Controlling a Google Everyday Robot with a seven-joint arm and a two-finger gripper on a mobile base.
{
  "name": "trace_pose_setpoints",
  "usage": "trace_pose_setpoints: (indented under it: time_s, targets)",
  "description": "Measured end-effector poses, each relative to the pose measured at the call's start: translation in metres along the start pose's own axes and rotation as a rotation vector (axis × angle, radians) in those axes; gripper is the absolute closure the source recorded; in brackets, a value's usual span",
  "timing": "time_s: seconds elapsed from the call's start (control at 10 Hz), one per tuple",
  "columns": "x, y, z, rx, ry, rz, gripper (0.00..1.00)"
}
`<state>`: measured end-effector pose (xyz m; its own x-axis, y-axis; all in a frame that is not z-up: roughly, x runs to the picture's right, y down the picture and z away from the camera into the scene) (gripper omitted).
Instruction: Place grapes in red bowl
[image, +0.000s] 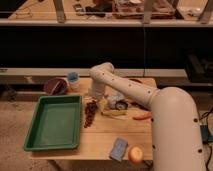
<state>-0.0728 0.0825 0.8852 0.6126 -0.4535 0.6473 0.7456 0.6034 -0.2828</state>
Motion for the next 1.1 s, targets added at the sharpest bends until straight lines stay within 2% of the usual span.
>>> trace_pose_setpoints:
  time_s: [0.3,0.4,1.1]
  targets:
    - [0.002,0.005,0.011,-0.014,-0.015,0.02,0.21]
    - [0.002,0.006,0.013,-0.017,-0.02,0.022,0.26]
    - [-0.006,0.009,0.017,-0.023,-0.064,0.001,0.96]
